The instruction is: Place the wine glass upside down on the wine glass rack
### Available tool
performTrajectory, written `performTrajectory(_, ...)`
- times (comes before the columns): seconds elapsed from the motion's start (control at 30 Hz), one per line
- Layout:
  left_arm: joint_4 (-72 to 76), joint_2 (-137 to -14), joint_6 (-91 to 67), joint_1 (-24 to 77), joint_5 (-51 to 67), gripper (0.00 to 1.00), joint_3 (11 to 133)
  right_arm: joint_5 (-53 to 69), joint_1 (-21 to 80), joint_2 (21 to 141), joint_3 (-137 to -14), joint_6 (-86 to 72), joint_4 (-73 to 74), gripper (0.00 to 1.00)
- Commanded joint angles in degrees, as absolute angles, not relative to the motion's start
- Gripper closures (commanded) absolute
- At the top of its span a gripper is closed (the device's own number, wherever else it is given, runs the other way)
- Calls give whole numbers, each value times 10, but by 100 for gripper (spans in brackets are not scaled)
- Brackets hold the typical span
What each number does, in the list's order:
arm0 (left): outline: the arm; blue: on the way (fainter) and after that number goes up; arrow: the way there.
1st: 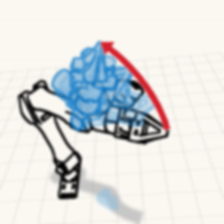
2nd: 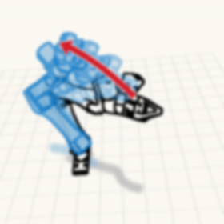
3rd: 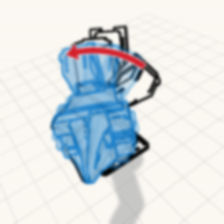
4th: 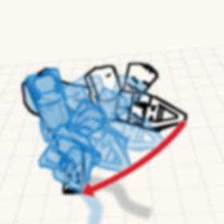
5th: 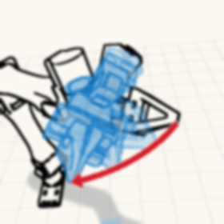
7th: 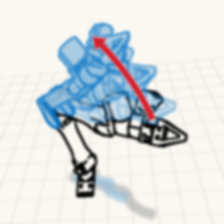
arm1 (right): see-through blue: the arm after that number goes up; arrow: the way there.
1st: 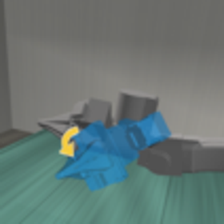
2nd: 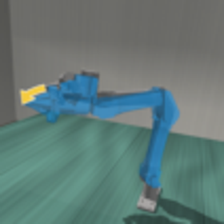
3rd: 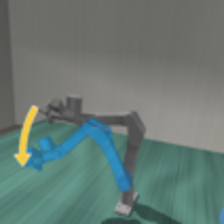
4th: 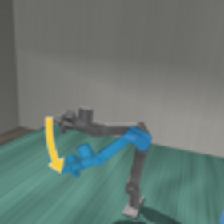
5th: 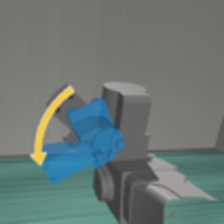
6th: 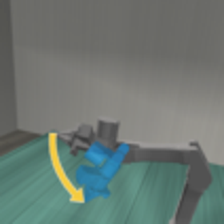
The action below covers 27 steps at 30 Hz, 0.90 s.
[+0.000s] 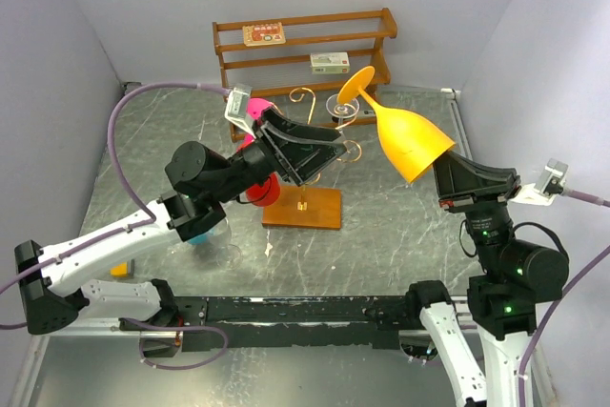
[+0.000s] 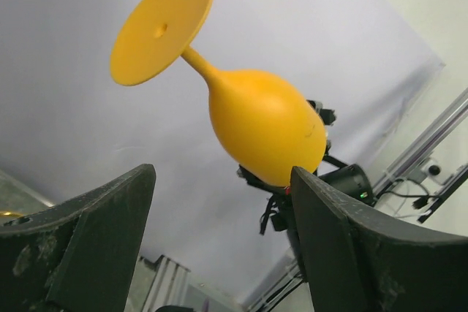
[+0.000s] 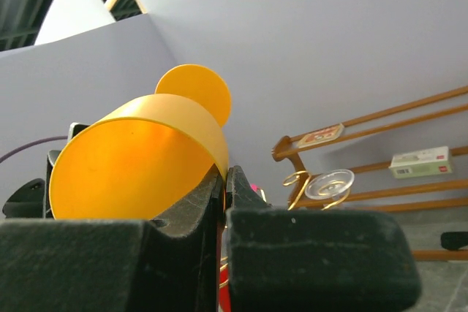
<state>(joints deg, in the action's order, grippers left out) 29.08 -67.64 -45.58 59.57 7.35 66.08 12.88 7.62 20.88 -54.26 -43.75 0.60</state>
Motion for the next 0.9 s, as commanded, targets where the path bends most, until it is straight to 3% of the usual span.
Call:
performTrajectory(0.0,388,-676,-490,616,13,15,667,172,77,218,-537,-465,-60,100)
performTrajectory(0.37,432,-726,-506,647,-50,16,710,227,77,238,-501,-515,-132,100)
performTrajectory(0.87,462,-732,-523,658,-137,28,694,315,77,244,-496,-514,-135,100)
